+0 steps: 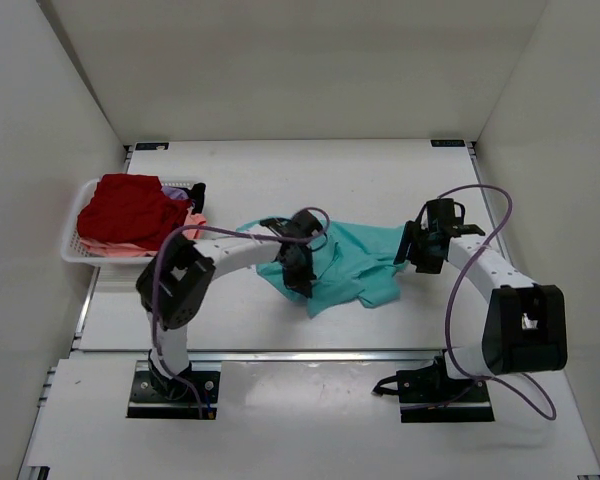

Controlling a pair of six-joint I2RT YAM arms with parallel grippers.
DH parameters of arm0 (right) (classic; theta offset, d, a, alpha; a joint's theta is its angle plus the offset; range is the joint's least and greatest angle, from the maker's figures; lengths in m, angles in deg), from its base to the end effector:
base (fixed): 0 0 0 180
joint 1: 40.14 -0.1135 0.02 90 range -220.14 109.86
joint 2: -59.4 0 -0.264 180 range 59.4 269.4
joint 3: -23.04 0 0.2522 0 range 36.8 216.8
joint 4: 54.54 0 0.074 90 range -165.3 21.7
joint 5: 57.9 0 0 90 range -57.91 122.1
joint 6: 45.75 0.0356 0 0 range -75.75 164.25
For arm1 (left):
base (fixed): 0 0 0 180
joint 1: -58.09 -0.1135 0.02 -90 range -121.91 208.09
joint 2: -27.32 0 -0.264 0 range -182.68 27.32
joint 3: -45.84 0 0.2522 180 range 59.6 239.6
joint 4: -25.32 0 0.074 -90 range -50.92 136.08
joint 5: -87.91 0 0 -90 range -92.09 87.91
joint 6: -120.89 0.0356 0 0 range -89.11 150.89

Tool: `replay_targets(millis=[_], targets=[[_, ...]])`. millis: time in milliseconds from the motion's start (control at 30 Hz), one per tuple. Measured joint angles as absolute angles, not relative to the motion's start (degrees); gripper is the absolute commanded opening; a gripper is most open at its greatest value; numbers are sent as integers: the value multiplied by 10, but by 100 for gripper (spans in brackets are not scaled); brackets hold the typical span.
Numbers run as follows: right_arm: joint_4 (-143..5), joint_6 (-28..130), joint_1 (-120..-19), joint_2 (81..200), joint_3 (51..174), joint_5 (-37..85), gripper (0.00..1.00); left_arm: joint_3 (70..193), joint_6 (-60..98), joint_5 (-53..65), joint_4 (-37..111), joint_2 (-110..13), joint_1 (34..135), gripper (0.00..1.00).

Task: Fold and stack the t-shirts
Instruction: Flatten out the tshirt

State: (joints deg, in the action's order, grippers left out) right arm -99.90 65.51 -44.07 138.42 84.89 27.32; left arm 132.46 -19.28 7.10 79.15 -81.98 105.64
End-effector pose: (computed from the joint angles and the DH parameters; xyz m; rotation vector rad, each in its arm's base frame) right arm 0.2604 0.0209 0.2011 0.3768 2.6540 0.2521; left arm 0.2424 -0.2735 0.1593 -0.0411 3.0763 -0.4367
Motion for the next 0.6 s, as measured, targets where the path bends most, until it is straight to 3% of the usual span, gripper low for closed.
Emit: replay_targets(millis=[200, 600], targets=[[-976, 667, -452, 1417, 873, 238, 47, 1426, -150, 54, 882, -710, 944, 0], [-964, 691, -486, 1358, 794, 186, 48, 1458, -143, 36, 958, -570, 882, 0]])
